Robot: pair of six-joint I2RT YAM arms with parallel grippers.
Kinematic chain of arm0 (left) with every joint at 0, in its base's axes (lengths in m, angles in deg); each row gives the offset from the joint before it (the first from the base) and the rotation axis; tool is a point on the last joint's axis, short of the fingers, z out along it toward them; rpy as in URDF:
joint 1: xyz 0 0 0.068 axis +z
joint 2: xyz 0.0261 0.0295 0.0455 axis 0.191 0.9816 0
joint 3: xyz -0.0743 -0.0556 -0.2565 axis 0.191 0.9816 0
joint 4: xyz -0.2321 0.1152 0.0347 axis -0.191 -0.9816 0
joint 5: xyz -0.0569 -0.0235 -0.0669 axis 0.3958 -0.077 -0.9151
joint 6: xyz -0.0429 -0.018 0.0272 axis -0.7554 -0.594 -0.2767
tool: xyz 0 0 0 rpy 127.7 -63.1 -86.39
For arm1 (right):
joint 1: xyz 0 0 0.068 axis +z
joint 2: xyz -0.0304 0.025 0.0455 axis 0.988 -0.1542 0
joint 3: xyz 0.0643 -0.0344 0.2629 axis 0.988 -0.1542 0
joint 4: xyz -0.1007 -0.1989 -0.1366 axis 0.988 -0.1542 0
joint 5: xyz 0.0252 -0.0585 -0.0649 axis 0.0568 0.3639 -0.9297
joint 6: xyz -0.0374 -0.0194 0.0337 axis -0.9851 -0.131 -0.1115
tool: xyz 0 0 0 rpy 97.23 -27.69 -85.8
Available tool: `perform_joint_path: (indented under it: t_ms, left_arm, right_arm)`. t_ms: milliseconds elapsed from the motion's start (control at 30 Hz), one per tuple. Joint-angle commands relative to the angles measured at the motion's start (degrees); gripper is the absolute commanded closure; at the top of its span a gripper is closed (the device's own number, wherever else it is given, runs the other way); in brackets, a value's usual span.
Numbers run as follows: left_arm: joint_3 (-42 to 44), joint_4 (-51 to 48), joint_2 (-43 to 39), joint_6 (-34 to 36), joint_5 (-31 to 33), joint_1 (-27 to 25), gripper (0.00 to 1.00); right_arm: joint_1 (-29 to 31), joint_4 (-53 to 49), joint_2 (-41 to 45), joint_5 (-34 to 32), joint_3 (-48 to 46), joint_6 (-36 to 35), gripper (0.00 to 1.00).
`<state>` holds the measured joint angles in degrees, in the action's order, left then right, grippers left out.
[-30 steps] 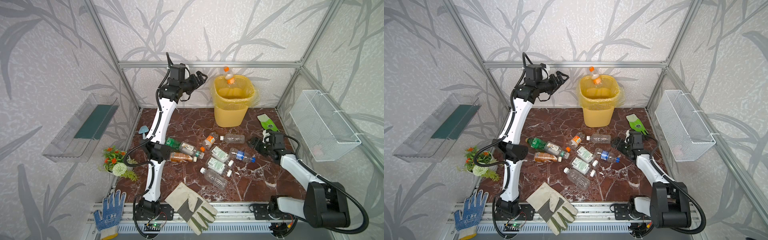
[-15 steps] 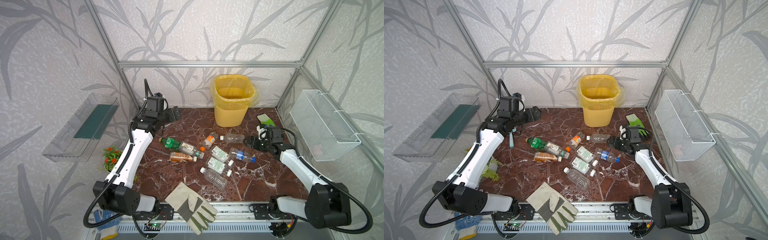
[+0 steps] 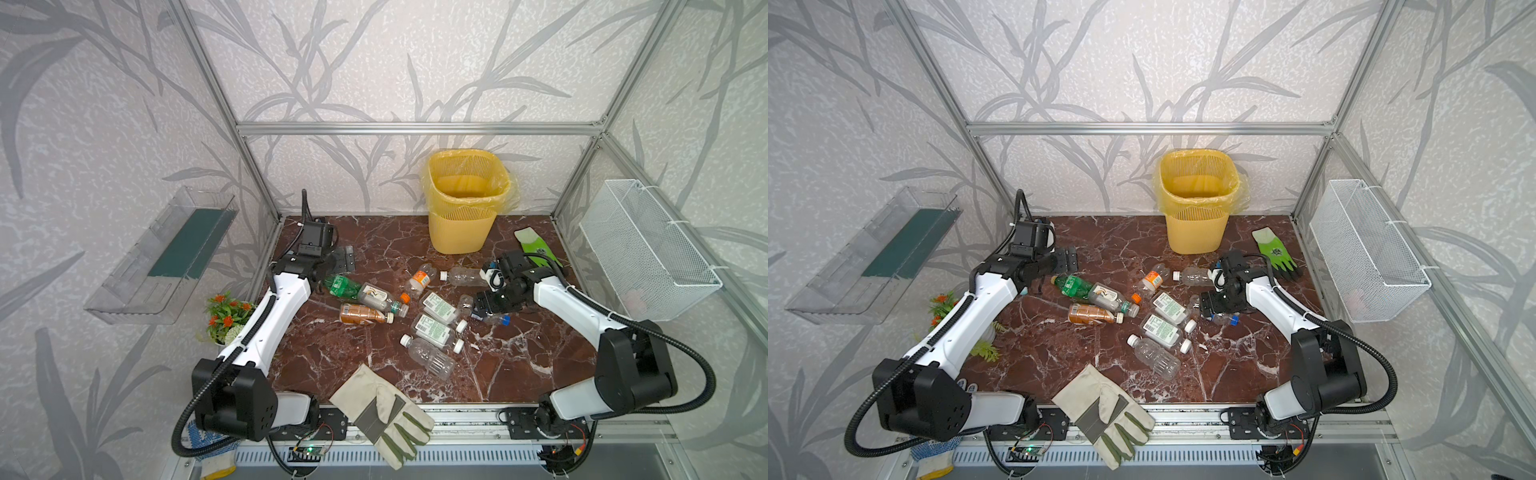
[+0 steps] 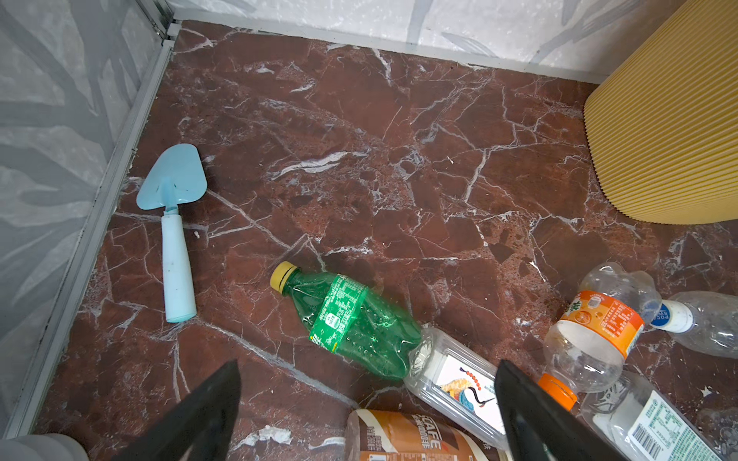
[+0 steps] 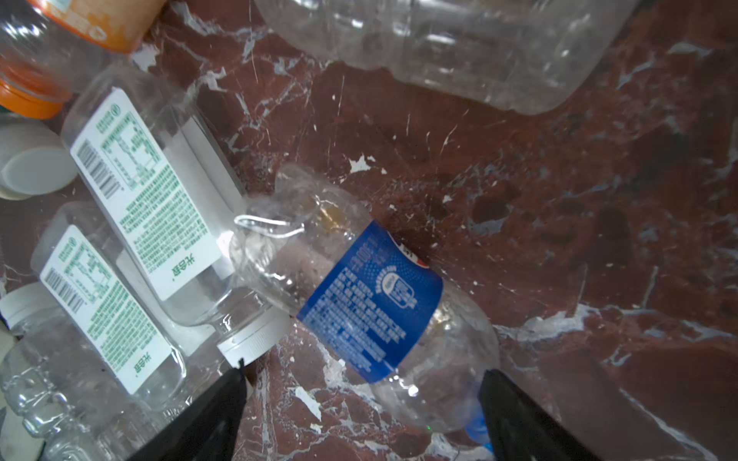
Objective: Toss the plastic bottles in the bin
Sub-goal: 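Withdraw the left gripper while the right gripper reaches toward the blue-label bottle, then close the right gripper on the blue-label clear bottle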
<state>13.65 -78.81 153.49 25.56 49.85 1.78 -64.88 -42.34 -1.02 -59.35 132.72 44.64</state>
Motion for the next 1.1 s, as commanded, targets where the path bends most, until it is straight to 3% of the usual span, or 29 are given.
perform_joint_path:
  t_ms: [0,467,900,1067]
  left_arm:
    - [-1.2,-0.1,-0.8,1.0,-0.7,0.4,0.02]
    - [-0.7,0.4,-0.6,0.2,-2.3,0.7,0.02]
    - [-0.6,0.7,-0.2,0.0,-2.9,0.8,0.02]
    - [-0.4,0.7,-0.8,0.0,-2.9,0.8,0.02]
  right_arm:
    - [1.2,-3.1,-1.5,-0.6,1.7,-2.7,0.08]
    - [4.2,-1.1,-9.6,-9.1,7.1,-3.5,0.11]
    - [6.2,0.9,-14.5,-7.2,7.0,-4.2,0.31]
    - [6.2,-1.8,-12.4,-8.0,6.4,-3.1,0.45]
